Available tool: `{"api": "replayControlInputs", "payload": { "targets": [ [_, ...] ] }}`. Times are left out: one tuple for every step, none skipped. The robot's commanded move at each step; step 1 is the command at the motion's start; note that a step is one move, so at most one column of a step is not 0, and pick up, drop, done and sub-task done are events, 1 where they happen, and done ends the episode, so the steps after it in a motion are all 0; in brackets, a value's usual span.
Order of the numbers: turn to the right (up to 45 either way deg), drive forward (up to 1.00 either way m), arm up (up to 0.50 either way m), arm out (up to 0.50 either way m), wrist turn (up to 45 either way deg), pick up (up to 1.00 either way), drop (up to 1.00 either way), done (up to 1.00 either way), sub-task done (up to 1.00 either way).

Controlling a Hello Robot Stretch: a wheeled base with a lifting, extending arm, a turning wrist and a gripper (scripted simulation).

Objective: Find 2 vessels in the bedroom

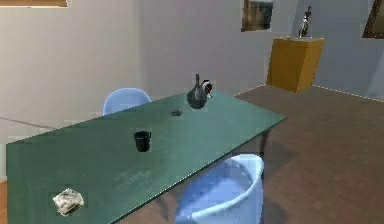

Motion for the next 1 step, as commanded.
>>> {"api": "replayControlInputs", "payload": {
  "targets": [
    [-15.0, 0.0, 0.0, 0.0, 0.0, 0.0, 0.0, 0.0, 0.0]
  ]
}}
